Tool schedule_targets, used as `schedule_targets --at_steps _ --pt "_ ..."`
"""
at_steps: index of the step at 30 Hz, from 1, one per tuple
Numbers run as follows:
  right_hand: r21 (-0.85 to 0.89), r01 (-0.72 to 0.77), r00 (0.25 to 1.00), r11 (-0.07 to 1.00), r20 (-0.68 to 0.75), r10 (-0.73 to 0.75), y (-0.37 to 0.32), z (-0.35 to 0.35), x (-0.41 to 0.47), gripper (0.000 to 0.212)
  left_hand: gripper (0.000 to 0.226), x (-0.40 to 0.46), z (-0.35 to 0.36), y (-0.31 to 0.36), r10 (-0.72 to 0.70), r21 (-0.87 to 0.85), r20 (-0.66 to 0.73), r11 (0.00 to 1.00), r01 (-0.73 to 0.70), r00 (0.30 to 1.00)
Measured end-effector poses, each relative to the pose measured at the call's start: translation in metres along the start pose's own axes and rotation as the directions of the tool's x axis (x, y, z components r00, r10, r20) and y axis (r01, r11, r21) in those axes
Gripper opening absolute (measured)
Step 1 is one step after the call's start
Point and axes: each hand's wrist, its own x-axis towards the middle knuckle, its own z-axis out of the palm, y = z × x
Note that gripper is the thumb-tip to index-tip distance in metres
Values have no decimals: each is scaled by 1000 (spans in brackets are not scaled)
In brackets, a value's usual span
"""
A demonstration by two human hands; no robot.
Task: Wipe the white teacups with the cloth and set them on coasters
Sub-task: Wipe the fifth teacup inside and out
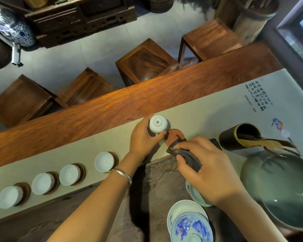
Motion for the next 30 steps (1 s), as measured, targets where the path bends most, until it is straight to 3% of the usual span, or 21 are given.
schedule_targets --at_steps 8,17,30 --pt "-50 105 995 993 4 -105 -37 -5 -26 18 72 -77 -63 32 43 -45 -13 998 -43 999" --pt "-94 184 983 978 18 -183 -88 5 -81 18 59 -195 -132 68 109 -51 -54 992 -112 993" --pt "-285 346 938 894 111 -327 -150 27 -149 22 56 -298 -164 79 143 11 -158 990 -143 977"
